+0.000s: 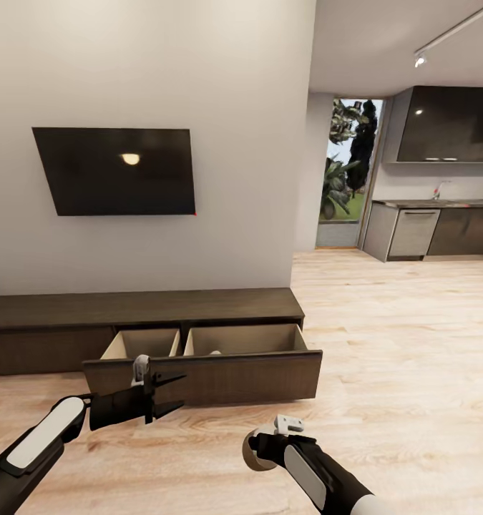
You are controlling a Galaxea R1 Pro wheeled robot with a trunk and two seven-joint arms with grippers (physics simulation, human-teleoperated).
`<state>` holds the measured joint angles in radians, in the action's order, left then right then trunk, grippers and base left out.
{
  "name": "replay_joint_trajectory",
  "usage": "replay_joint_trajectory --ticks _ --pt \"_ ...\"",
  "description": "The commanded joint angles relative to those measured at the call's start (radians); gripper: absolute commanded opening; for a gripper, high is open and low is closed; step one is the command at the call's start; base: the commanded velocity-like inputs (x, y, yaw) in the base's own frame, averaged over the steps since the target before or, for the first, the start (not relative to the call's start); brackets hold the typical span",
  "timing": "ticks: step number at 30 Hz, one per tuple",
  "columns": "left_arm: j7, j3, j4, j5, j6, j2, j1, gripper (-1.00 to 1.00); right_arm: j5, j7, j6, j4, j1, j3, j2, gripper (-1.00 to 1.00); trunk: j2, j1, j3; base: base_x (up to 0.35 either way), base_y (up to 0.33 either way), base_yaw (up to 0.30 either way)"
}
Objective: Place each of the two pumpkins and all three candles from the living room inside a cabinet in the living room (use any cabinet), then make sure every cabinet is closed, and position the cauldron so it is next to a table in the living room.
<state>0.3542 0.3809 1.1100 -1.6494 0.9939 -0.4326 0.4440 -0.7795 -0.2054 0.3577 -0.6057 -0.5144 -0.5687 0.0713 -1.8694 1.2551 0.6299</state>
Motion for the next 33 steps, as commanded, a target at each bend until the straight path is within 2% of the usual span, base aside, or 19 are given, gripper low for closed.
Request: replay_joint_trajectory --ticks 1,9,12,15,16,18,19,22,24,26,27,30,31,33 --pt "0.01 0.002 0.0 0.005 0.0 -0.001 0.001 1.0 -0.01 -0.009 0.001 -0.002 -0.001 -0.005 -0.001 -1.0 -0.001 0.0 0.001 0.016 0.0 0.0" --pt "0.011 -0.002 0.018 -0.012 0.001 -0.006 0.001 1.0 -0.01 -0.01 0.001 -0.001 -0.001 -0.005 -0.001 -1.0 -0.001 0.0 0.001 0.117 -0.037 0.0" --pt "0.011 -0.004 0.038 -0.014 0.003 -0.01 0.001 1.0 -0.01 -0.01 0.001 -0.001 -0.001 -0.005 -0.001 -1.0 0.02 -0.012 -0.008 0.029 -0.014 0.0" --pt "0.011 -0.004 0.057 -0.019 0.003 -0.034 0.001 1.0 -0.01 -0.01 0.002 -0.001 -0.001 -0.006 -0.001 -1.0 0.041 -0.023 -0.018 0.008 -0.004 0.0" --pt "0.011 -0.003 0.066 -0.026 0.004 -0.051 0.001 1.0 -0.009 -0.01 0.004 -0.004 -0.001 -0.009 -0.001 -1.0 0.048 -0.027 -0.021 0.002 -0.001 0.0" --pt "0.011 -0.001 0.088 -0.06 0.004 -0.091 0.001 1.0 -0.007 -0.01 0.016 -0.015 -0.001 -0.008 -0.001 -1.0 0.062 -0.035 -0.027 0.001 0.0 0.0" --pt "0.011 0.0 0.093 -0.074 0.005 -0.102 0.001 1.0 -0.007 -0.009 0.028 -0.017 -0.001 -0.006 -0.002 -1.0 0.069 -0.038 -0.03 0.0 0.0 0.0" --pt "0.011 0.001 0.098 -0.102 0.006 -0.117 0.001 1.0 -0.008 -0.01 0.118 -0.055 -0.001 -0.001 -0.009 -1.0 0.09 -0.05 -0.04 0.0 0.0 0.0" --pt "0.011 0.001 0.1 -0.109 0.006 -0.121 0.001 1.0 -0.014 -0.022 0.192 -0.13 -0.001 0.004 -0.037 -1.0 0.104 -0.058 -0.046 0.0 0.0 0.0" --pt "0.011 0.001 0.1 -0.112 0.006 -0.126 0.001 1.0 -0.018 -0.082 0.28 -0.223 -0.001 0.047 -0.071 -1.0 0.118 -0.065 -0.052 0.0 0.0 0.0" --pt "0.011 0.001 0.1 -0.113 0.006 -0.13 0.001 1.0 -0.019 -0.139 0.337 -0.275 -0.001 0.097 -0.082 -1.0 0.125 -0.069 -0.055 0.0 0.0 0.0" --pt "0.011 0.002 0.1 -0.117 0.007 -0.143 0.001 1.0 -0.018 -0.304 0.473 -0.407 -0.001 0.246 -0.095 -1.0 0.146 -0.081 -0.065 0.0 0.0 0.0" --pt "0.011 0.003 0.1 -0.118 0.007 -0.146 0.001 1.0 -0.018 -0.347 0.503 -0.441 -0.001 0.281 -0.096 -1.0 0.153 -0.084 -0.068 0.0 0.0 0.0" --pt "0.011 0.004 0.1 -0.119 0.008 -0.148 0.001 1.0 -0.018 -0.404 0.539 -0.491 -0.001 0.321 -0.097 -1.0 0.167 -0.092 -0.074 0.0 0.0 0.0"
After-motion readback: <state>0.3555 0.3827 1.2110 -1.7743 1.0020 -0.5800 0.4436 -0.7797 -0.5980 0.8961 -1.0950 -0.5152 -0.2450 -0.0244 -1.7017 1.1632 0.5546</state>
